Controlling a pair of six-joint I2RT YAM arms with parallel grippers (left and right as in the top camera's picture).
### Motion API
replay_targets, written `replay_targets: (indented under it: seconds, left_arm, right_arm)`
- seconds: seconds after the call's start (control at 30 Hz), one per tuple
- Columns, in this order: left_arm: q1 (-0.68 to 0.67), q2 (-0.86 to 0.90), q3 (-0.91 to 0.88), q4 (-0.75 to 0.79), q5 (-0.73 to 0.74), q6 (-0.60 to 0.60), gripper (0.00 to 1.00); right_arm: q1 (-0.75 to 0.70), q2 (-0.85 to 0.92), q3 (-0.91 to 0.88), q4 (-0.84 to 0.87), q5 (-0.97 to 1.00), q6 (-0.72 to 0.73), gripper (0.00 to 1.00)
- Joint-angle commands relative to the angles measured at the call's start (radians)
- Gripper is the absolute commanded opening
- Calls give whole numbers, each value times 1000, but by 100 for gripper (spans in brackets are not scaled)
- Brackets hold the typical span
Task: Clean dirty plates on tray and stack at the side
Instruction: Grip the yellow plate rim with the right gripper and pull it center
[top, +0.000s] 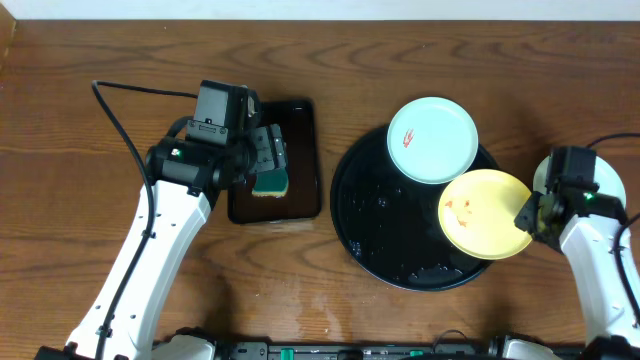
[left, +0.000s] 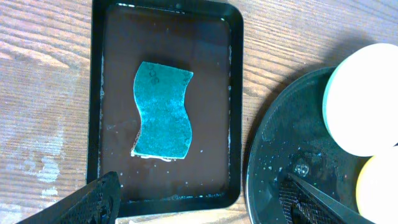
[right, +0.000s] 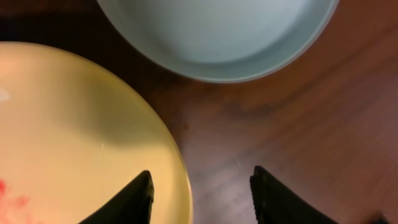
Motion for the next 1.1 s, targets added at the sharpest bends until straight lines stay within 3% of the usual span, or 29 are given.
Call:
replay_targets:
  seconds: [0.0, 0.07, 0.13, 0.17, 0.43, 0.63, 0.8, 1.07]
  left_arm:
    - [5, 2, 2, 0, 2, 5, 82]
    - [5, 2, 2, 0, 2, 5, 82]
    - [5, 2, 2, 0, 2, 5, 82]
    - [5, 2, 2, 0, 2, 5, 82]
    - [5, 2, 2, 0, 2, 5, 82]
    - [5, 2, 2, 0, 2, 5, 82]
    - [5, 2, 2, 0, 2, 5, 82]
    - [5, 2, 2, 0, 2, 5, 82]
  right_arm:
    - [-2, 31, -61, 70, -39, 19, 41]
    - [-2, 37, -84, 90, -56, 20, 31]
    - [-2, 36, -90, 85, -61, 19, 6]
    - [-2, 31, -88, 77, -61, 19, 1]
    - [7, -125, -35, -76, -149, -1, 1]
    - [85, -214, -37, -37, -505, -214, 1]
    - [183, -173, -83, 39, -513, -200, 1]
    - [289, -6, -186, 192, -505, -2, 1]
